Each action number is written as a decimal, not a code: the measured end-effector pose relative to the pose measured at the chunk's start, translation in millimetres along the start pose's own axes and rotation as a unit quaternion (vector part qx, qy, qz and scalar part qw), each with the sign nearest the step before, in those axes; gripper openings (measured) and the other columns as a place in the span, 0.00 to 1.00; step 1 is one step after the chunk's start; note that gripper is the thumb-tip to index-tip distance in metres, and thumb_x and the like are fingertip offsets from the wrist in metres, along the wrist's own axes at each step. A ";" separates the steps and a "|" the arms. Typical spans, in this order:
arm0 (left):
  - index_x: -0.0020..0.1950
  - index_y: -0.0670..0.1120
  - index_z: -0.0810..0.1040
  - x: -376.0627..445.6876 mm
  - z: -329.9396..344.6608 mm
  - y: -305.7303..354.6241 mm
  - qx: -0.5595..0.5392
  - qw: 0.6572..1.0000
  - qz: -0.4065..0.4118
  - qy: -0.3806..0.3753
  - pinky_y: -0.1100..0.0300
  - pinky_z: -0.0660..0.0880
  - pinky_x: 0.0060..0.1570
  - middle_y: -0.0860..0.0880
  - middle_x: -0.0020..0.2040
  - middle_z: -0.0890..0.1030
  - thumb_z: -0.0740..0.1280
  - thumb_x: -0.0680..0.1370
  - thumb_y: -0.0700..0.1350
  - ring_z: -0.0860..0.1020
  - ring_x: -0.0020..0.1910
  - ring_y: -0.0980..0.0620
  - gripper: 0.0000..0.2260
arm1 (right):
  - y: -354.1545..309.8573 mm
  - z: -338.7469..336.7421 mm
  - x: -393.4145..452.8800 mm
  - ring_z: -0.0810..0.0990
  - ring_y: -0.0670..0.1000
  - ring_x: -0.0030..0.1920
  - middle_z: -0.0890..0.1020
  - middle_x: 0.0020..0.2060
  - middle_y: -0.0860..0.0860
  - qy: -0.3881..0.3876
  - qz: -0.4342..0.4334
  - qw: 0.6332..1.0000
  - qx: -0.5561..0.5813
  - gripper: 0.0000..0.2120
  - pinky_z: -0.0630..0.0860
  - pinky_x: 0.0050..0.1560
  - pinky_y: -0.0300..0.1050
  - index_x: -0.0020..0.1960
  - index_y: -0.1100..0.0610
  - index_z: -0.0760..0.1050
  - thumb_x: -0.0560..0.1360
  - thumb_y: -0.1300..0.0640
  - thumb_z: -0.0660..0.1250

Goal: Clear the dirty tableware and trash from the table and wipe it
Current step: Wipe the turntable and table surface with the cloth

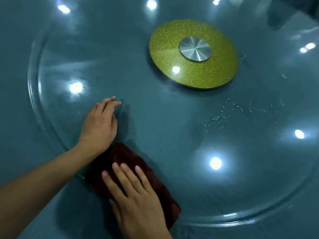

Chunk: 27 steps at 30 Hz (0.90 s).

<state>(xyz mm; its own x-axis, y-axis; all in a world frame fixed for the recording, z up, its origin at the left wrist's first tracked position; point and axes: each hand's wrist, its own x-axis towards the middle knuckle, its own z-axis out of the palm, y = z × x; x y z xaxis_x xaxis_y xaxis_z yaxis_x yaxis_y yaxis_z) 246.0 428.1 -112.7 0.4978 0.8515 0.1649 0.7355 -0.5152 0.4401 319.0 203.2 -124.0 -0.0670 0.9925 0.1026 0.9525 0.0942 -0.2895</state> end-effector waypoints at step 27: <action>0.75 0.43 0.70 13.4 22.0 33.5 0.032 0.995 0.066 -0.064 0.44 0.59 0.77 0.43 0.78 0.68 0.58 0.80 0.39 0.64 0.77 0.40 0.22 | 68.0 -31.6 36.0 0.50 0.50 0.81 0.54 0.81 0.50 -0.004 0.184 0.983 -0.020 0.27 0.50 0.80 0.55 0.82 0.48 0.52 0.84 0.48 0.51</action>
<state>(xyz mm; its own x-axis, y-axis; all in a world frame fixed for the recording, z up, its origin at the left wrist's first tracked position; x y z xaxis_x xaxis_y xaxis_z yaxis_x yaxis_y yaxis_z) 287.4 420.1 -115.2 0.6435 0.7585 0.1025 0.6856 -0.6308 0.3634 390.8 242.8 -110.0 0.2826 0.9592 -0.0092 0.9235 -0.2746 -0.2678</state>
